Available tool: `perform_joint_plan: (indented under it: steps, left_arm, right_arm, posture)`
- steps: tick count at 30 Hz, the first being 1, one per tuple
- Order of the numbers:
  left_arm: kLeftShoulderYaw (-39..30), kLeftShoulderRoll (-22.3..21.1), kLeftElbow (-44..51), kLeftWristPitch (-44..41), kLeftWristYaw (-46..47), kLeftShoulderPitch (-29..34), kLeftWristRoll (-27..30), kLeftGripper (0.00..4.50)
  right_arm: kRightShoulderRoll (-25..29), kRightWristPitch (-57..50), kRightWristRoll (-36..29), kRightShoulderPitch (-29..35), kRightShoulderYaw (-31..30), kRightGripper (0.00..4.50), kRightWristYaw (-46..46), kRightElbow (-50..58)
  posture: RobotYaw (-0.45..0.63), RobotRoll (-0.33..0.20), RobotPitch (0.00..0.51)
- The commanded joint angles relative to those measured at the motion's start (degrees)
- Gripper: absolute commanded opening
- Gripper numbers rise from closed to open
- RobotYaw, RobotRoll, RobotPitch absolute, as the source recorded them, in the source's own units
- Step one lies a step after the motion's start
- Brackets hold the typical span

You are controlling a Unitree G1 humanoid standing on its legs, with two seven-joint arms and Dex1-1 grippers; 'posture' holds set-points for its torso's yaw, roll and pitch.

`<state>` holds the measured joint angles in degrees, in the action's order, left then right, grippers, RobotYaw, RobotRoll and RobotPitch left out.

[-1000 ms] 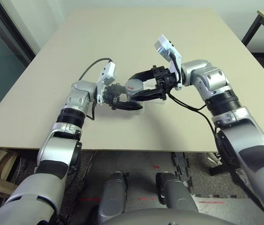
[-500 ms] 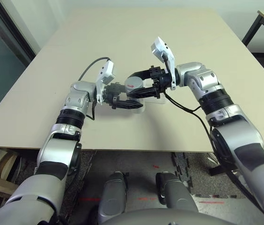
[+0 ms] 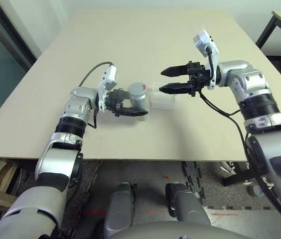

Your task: Pour the medicine from the bottle into the box.

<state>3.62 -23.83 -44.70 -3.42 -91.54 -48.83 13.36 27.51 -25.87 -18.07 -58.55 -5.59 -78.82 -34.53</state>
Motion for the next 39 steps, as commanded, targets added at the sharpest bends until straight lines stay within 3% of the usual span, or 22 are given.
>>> perform_joint_plan:
  steps: [1, 9, 16, 26, 39]
  left_arm:
    - [0.5, -0.5, -1.4, 1.1, -0.4, -0.7, -0.6, 2.80]
    - [0.5, -0.7, -2.8, 2.5, 0.0, -1.3, -1.1, 2.80]
    - [0.8, -0.6, -4.4, 3.7, -0.1, -2.4, -1.7, 2.80]
    - [1.2, -0.2, -5.3, 4.4, -0.4, -3.1, -2.1, 2.80]
    - [1.4, 0.0, -5.1, 4.3, -0.8, -3.2, -1.9, 2.80]
  right_arm:
    - [0.1, -1.1, -0.5, 0.6, 0.9, 4.50, 1.2, 2.5]
    - [-4.3, -4.1, -1.9, 2.1, -1.4, 4.50, 3.5, 11.9]
    - [-9.5, -2.8, -0.9, 1.6, -3.7, 4.50, 5.8, 13.5]
    - [-14.1, 1.5, 2.5, 0.0, -7.3, 4.50, 8.2, 9.9]
    - [-17.6, 5.6, 4.4, -1.4, -6.5, 4.50, 11.0, 2.7]
  posture:
    - [-0.04, 0.000, 0.073]
    - [-0.04, 0.000, 0.078]
    - [-0.04, 0.000, 0.077]
    - [-0.03, 0.000, 0.071]
    - [-0.02, 0.000, 0.067]
